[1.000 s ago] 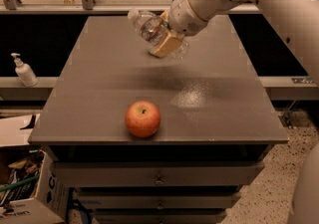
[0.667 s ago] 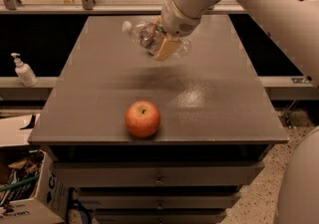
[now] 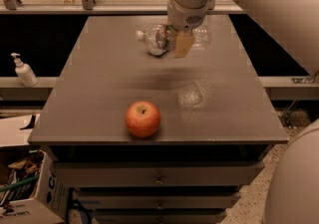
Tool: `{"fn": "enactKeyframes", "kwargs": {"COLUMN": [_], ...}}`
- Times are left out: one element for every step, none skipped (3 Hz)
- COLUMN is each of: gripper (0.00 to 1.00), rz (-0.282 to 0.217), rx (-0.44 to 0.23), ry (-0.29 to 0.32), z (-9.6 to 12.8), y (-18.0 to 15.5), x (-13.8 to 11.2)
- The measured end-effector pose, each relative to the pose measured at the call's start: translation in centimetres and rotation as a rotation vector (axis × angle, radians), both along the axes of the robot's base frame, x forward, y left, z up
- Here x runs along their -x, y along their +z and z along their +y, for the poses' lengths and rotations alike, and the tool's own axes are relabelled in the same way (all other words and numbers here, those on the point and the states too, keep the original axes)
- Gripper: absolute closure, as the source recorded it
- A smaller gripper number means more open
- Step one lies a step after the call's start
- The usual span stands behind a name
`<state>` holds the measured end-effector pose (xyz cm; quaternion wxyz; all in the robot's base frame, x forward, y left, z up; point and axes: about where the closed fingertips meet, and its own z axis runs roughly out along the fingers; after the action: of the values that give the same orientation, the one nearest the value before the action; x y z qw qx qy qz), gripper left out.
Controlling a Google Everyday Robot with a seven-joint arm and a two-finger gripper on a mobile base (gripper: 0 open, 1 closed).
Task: Knock water bottle over
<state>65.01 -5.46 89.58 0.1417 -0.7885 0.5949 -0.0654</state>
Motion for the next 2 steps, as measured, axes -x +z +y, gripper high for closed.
{"fn": "enactKeyframes", "kwargs": {"gripper": [1.00, 1.00], "rz": [0.030, 0.079], "rx": [0.104, 0.120], "ry": [-0.019, -0.046], "z": [-2.8, -4.5], "y": [0.1, -1.1], "x": [0.5, 0.7]}}
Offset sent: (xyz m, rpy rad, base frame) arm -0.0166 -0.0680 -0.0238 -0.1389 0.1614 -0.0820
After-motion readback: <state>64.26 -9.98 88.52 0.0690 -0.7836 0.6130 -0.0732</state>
